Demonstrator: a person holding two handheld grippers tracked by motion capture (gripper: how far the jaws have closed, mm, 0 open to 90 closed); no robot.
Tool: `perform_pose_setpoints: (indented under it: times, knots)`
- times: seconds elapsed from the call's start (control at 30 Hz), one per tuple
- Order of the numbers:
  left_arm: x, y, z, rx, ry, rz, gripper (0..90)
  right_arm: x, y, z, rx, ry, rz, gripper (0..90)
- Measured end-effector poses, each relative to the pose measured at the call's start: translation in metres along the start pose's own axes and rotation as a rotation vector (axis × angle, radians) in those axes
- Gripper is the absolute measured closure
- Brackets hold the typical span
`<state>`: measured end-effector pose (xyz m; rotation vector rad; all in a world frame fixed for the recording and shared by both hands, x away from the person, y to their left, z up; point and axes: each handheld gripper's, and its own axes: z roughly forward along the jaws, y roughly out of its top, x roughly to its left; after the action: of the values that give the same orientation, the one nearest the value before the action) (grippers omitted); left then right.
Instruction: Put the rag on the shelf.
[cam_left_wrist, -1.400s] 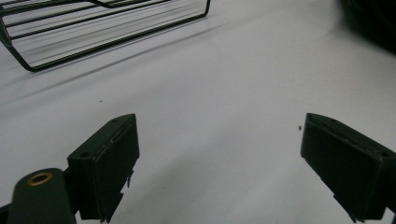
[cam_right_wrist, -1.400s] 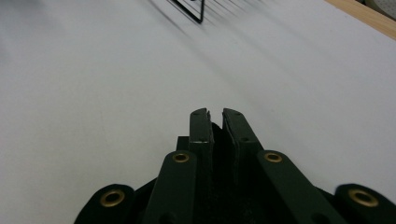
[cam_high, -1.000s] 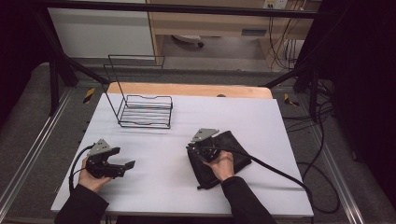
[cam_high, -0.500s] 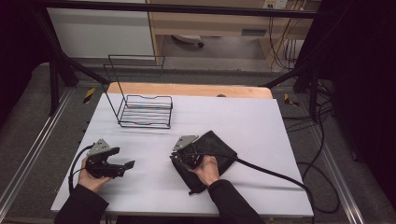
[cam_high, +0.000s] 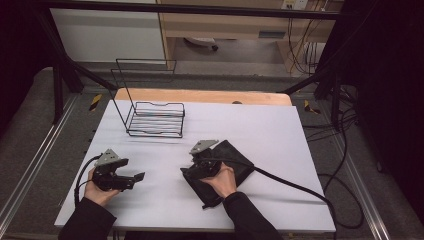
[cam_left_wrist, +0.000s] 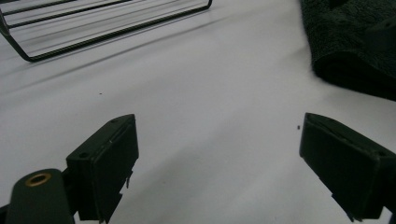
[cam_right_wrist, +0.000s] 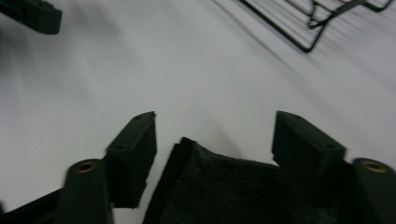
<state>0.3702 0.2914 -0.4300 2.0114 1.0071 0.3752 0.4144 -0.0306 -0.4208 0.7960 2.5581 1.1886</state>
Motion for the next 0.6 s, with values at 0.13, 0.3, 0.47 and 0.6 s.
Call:
perform_pose_setpoints:
  times: [0.13,0.3,0.47,0.6]
  knots:
    - [-0.003,0.003,0.001,0.001,0.0,0.001,11.5,-0.015,-0.007,-0.021,-0.024,-0.038,0.046,20.7]
    - [-0.009,0.01,0.003,0.006,-0.01,0.0,11.3,-0.034,-0.022,-0.045,-0.02,-0.136,0.089,9.9]
    - [-0.025,0.025,0.012,0.016,-0.043,0.008,11.5,-0.049,-0.044,-0.068,-0.006,-0.201,0.125,11.0]
    - [-0.036,0.037,0.02,0.024,-0.059,0.019,12.4,-0.061,-0.059,-0.08,0.006,-0.22,0.17,7.6]
